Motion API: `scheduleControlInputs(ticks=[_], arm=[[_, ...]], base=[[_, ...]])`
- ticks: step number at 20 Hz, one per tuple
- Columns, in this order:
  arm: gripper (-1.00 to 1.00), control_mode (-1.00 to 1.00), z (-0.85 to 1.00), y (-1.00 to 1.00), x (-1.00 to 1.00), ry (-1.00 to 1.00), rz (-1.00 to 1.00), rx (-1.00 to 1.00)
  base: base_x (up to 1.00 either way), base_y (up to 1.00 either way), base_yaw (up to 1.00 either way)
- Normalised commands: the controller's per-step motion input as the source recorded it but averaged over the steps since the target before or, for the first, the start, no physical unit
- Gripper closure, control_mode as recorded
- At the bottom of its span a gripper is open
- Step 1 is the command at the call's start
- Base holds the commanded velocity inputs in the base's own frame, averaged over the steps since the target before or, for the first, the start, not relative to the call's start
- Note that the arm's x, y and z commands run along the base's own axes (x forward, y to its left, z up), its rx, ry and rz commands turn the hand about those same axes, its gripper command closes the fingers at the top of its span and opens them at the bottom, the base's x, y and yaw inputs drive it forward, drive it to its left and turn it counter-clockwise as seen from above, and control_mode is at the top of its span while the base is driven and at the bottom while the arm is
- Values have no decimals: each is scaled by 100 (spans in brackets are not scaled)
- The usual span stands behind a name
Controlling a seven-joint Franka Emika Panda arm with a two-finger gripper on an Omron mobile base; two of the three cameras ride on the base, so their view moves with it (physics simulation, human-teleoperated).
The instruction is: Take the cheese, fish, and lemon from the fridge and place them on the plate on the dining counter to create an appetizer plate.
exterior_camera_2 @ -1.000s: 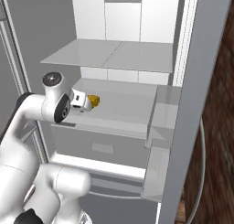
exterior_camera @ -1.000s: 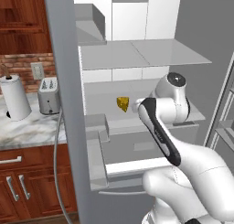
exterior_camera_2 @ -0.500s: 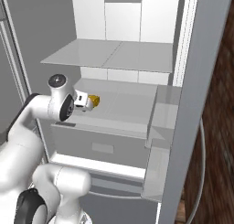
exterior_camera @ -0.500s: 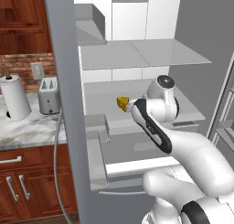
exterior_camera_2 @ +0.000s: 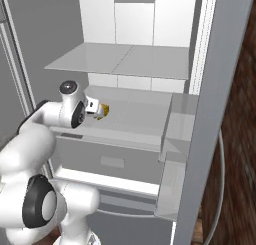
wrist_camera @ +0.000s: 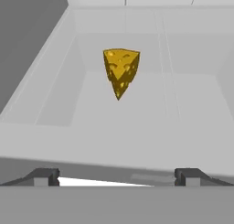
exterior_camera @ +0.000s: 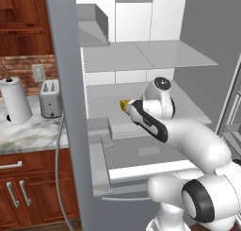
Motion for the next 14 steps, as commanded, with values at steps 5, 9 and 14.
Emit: scheduleControlInputs(ticks=[5, 9, 14], arm=[[-100, -100, -15, 9, 48, 0, 0, 0], [-100, -100, -25, 1, 36, 0, 0, 0], [-100, -100, -35, 0, 29, 0, 0, 0]], base=[[0, 0, 0], [0, 0, 0], [0, 0, 0]])
